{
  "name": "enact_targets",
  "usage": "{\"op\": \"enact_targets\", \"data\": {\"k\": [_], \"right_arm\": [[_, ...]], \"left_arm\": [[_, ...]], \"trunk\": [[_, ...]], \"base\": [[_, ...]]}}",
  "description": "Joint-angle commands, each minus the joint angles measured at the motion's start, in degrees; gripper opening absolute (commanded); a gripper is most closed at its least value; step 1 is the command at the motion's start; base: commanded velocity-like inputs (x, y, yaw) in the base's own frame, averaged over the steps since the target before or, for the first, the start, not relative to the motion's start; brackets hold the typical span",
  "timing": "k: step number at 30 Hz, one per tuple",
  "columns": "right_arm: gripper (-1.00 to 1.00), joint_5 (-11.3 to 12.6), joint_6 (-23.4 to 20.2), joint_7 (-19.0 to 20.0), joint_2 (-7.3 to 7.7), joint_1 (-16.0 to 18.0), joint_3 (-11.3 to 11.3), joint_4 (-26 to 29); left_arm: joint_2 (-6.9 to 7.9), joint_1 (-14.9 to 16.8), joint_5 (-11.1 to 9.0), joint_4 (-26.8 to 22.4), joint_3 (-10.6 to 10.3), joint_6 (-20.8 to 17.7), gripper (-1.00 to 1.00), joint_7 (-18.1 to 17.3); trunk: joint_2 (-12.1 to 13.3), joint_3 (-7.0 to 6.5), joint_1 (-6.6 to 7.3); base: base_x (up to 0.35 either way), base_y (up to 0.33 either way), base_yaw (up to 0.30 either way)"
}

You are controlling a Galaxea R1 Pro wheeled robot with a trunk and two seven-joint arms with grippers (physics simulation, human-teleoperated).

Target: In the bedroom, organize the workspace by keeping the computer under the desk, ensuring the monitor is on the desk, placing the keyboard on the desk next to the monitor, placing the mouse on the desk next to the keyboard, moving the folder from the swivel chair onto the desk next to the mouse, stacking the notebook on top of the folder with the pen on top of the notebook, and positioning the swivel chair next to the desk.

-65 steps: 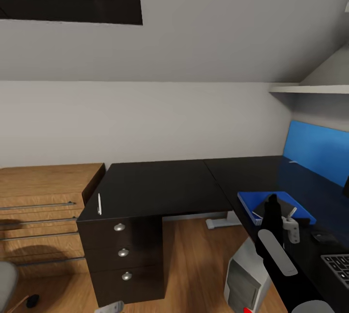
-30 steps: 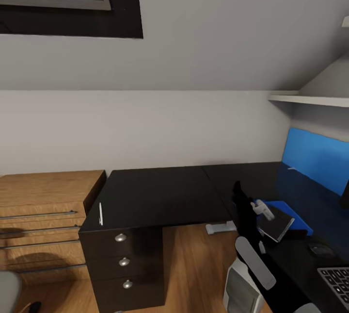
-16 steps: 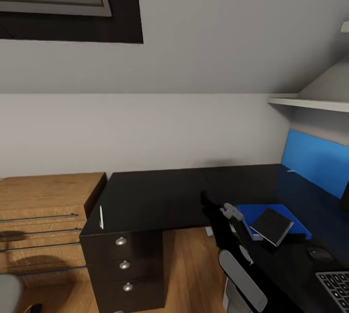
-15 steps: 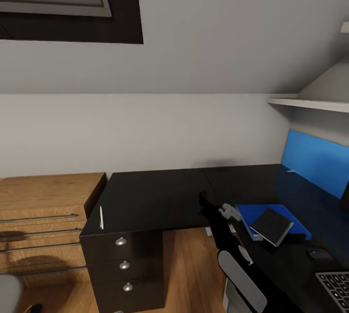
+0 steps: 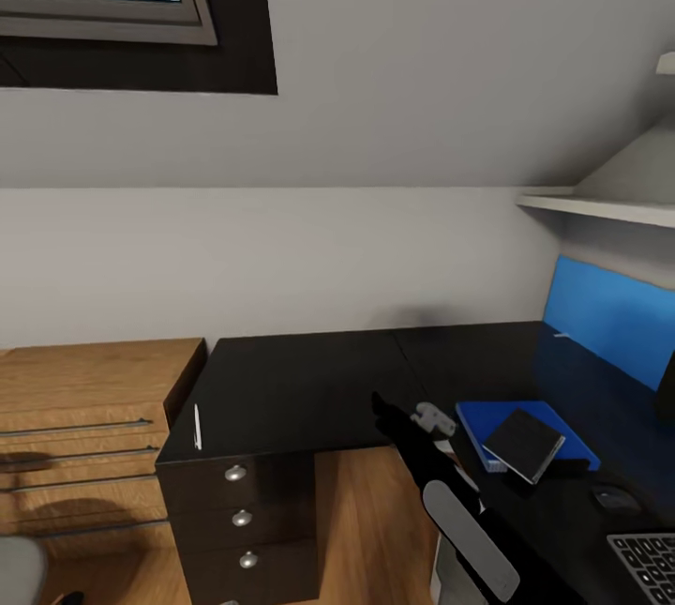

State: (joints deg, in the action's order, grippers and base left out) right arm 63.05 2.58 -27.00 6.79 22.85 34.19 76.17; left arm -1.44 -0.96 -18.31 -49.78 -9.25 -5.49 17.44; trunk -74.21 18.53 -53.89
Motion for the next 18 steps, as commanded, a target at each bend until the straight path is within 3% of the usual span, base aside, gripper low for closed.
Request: {"op": "enact_targets", "data": {"k": [1,2,3,6,12,13,18], "right_arm": [[1.0,0.3,-1.3,-0.5,0.05,0.1,0.1,0.1],[1.0,-0.1,-4.3,-0.8,0.02,0.1,0.1,0.2],[1.0,-0.5,-11.0,-1.1,-0.06,0.1,0.0,0.3],[1.0,-0.5,-14.4,-1.3,-0.06,0.1,-0.1,0.4],[1.0,0.0,-16.7,-1.3,0.02,0.1,-1.3,0.5],[1.0,0.5,-17.3,-1.3,0.11,0.1,-2.2,1.4],[1.0,0.9,-19.1,-1.3,0.35,-0.1,-2.6,6.4]], "left_arm": [[0.03,0.0,-0.4,-0.2,-0.2,-0.3,1.0,0.4],[0.03,0.0,-0.4,-0.2,-0.2,-0.2,1.0,0.4],[0.07,0.0,-0.4,-0.1,-0.1,-0.3,1.0,0.4],[0.13,0.0,-0.5,-0.1,0.0,-0.3,1.0,0.5],[0.22,0.0,-0.5,-0.2,0.2,-0.2,1.0,0.5],[0.26,0.0,-0.6,-0.2,1.0,-0.2,1.0,0.5],[0.29,0.0,-0.6,-0.4,2.9,-0.2,1.0,0.5]], "trunk": [[0.4,-0.13,0.22],[0.8,-0.31,0.44],[1.2,-0.48,0.66],[2.4,-1.02,1.32],[4.8,-2.1,2.64],[5.2,-2.28,2.86],[7.2,-3.18,3.96]], "base": [[0.0,0.0,0.0],[0.0,0.0,0.0],[0.0,0.0,0.0],[0.0,0.0,0.0],[0.0,0.0,0.0],[0.0,0.0,0.0],[0.0,0.0,0.0]]}}
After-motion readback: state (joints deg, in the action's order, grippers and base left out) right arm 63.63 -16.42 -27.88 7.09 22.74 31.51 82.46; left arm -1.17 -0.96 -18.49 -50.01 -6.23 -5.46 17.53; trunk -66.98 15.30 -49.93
